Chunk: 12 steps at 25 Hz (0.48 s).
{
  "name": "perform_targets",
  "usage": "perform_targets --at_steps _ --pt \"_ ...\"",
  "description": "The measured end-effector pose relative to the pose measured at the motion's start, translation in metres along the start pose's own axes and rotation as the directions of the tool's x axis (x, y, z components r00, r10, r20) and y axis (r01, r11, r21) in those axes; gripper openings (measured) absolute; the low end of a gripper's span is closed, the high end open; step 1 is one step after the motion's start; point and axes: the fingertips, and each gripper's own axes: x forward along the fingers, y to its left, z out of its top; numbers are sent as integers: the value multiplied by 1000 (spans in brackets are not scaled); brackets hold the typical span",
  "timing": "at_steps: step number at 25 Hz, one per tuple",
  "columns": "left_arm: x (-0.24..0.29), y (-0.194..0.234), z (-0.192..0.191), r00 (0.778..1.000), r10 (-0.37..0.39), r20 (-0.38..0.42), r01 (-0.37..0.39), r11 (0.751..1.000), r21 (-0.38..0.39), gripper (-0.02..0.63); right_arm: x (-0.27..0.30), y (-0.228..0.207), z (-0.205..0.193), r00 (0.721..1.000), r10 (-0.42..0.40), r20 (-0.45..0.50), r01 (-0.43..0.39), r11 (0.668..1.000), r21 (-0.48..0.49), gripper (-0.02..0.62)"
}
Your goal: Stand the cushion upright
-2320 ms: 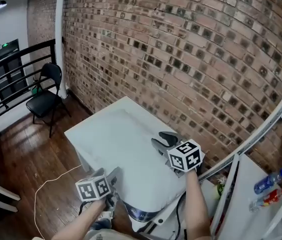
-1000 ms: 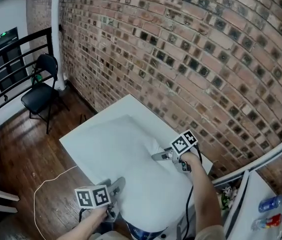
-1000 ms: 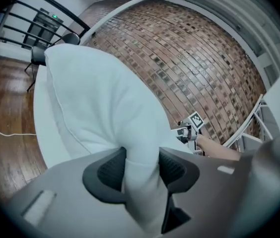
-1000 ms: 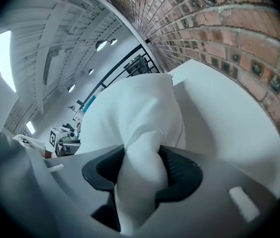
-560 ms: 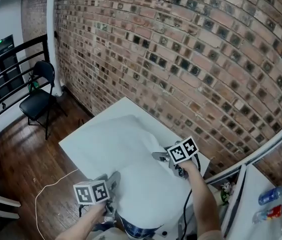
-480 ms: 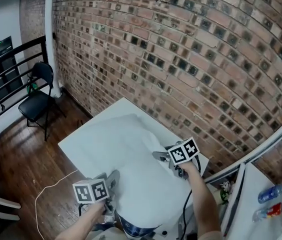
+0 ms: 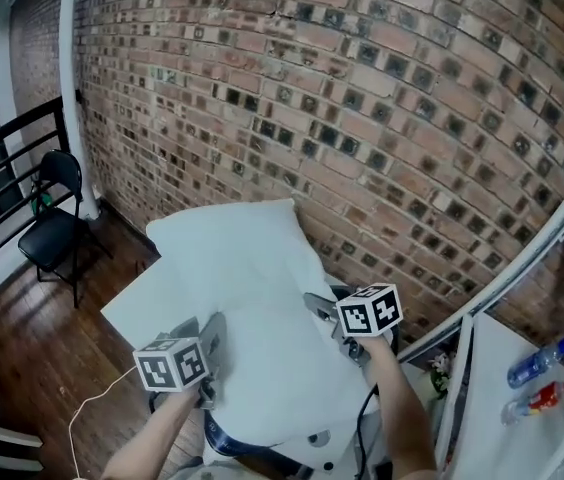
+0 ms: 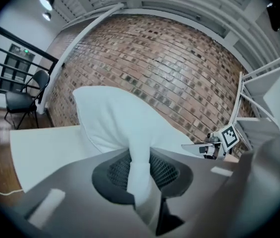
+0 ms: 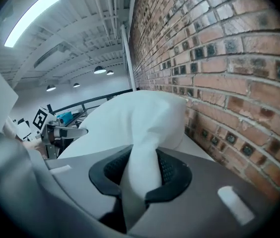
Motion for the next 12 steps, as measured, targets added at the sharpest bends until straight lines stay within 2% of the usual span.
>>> perform_targets --at_steps 3,6,9,12 --pt "12 -8 23 1000 -18 26 16 997 74 77 -14 -7 11 996 -59 71 56 998 34 80" --pt "24 -20 43 997 -61 42 54 988 142 75 -30 -13 23 980 -137 146 131 990 50 80" --pt "27 -32 55 992 -113 63 98 974 204 74 -50 -8 30 951 -216 220 212 976 42 78" --pt "29 -41 66 983 -152 101 121 957 263 71 -68 -2 39 907 -294 300 302 953 21 78"
